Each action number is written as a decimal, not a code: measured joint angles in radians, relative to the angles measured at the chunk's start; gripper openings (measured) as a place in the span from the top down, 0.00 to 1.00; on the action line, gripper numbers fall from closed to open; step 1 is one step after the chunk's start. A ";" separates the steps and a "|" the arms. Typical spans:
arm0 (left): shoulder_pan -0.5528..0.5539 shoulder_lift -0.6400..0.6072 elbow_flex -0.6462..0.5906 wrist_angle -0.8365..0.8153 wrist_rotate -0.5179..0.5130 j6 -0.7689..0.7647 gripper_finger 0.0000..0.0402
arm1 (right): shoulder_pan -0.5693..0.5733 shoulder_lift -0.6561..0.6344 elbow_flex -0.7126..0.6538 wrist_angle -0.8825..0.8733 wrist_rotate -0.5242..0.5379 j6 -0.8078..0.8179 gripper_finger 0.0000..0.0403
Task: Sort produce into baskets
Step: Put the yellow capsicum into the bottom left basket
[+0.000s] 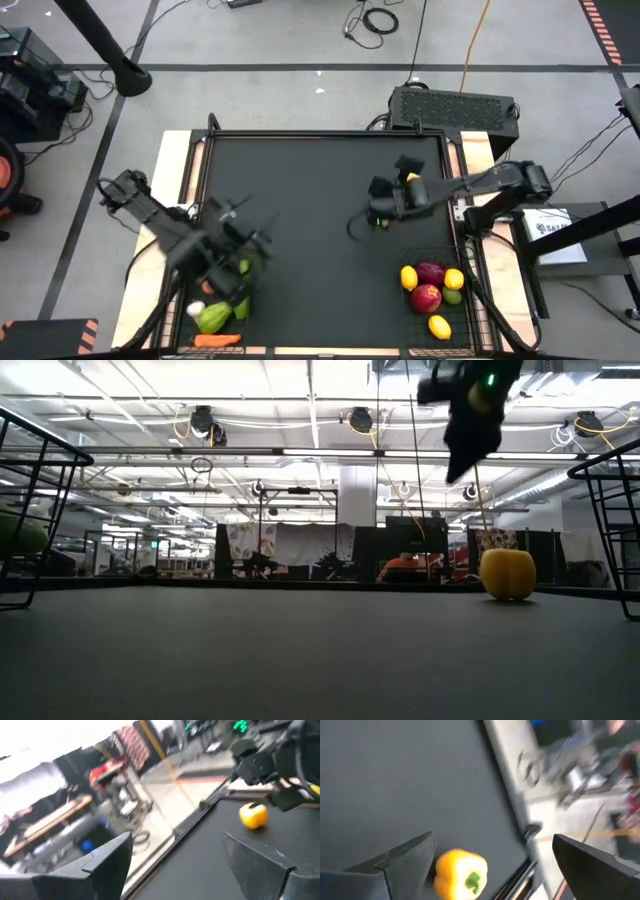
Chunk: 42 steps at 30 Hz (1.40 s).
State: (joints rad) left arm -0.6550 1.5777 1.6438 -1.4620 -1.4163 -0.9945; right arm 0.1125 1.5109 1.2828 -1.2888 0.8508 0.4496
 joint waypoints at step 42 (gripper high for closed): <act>0.291 -0.002 -0.167 0.130 0.269 0.094 0.22 | -0.480 -0.221 -0.354 0.173 -0.536 0.089 0.18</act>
State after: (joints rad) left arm -0.3641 1.5761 1.4773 -1.3319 -1.1469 -0.9001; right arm -0.3679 1.2900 0.9283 -1.1155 0.3152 0.5388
